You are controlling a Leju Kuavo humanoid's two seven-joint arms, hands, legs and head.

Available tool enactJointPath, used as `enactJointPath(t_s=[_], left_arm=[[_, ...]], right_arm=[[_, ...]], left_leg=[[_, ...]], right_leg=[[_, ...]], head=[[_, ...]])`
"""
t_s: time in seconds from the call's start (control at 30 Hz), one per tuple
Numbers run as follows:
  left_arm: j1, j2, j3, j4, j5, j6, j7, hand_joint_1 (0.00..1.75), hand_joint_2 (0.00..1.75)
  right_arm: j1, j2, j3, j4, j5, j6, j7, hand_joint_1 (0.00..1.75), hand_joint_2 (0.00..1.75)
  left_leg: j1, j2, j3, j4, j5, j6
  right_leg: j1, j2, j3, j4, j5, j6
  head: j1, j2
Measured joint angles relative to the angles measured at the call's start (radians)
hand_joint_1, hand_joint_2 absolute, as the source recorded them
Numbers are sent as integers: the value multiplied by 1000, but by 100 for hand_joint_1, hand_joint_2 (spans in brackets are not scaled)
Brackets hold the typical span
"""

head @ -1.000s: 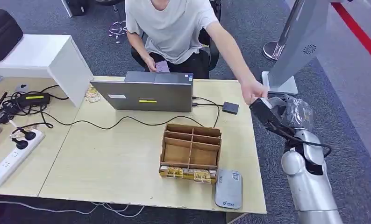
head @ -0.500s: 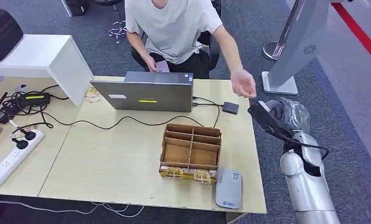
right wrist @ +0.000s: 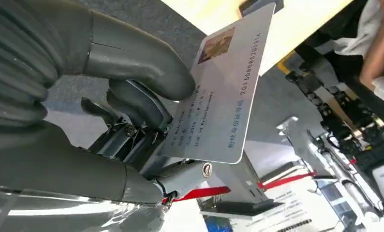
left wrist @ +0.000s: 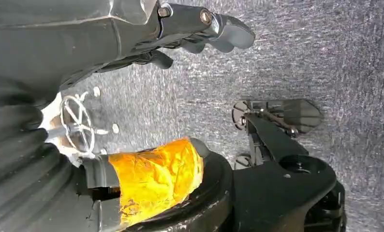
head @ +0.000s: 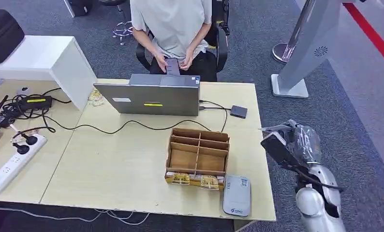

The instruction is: Pass the card to the sensor for recognition and then transmit it.

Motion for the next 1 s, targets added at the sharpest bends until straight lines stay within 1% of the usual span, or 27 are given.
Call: enactJointPath(t_s=[0.23, 0.4, 0.57, 0.67, 1.0], left_arm=[[0, -9, 35, 0, 15, 12, 0, 0, 175], [0, -16, 57, 0, 19, 17, 0, 0, 175], [-1, -23, 69, 0, 21, 19, 0, 0, 175], [-1, -26, 78, 0, 22, 21, 0, 0, 175], [-2, -29, 91, 0, 18, 27, 0, 0, 175]], right_arm=[[138, -7, -55, -145, -68, -3, -69, 175, 175], [235, -7, -81, -205, -104, -18, -113, 175, 175], [306, -5, -97, -214, -127, -18, -142, 175, 175], [341, 5, -100, -209, -128, -17, -156, 175, 175], [389, 38, -94, -176, -119, 0, -168, 175, 175]], left_leg=[[0, 0, 0, 0, -1, 0], [0, 0, 0, 0, -1, 0], [0, 0, 0, 0, -1, 0], [0, 0, 0, 0, -1, 0], [0, 1, 0, 0, -1, 0]], right_leg=[[0, 0, 0, 0, 0, 0], [0, 0, 0, 0, -1, 0], [0, 0, 0, 0, -1, 0], [0, 0, 0, 0, -1, 0], [0, 0, 0, 0, -1, 0]], head=[[0, 0], [0, 0], [0, 0], [0, 0], [0, 0]])
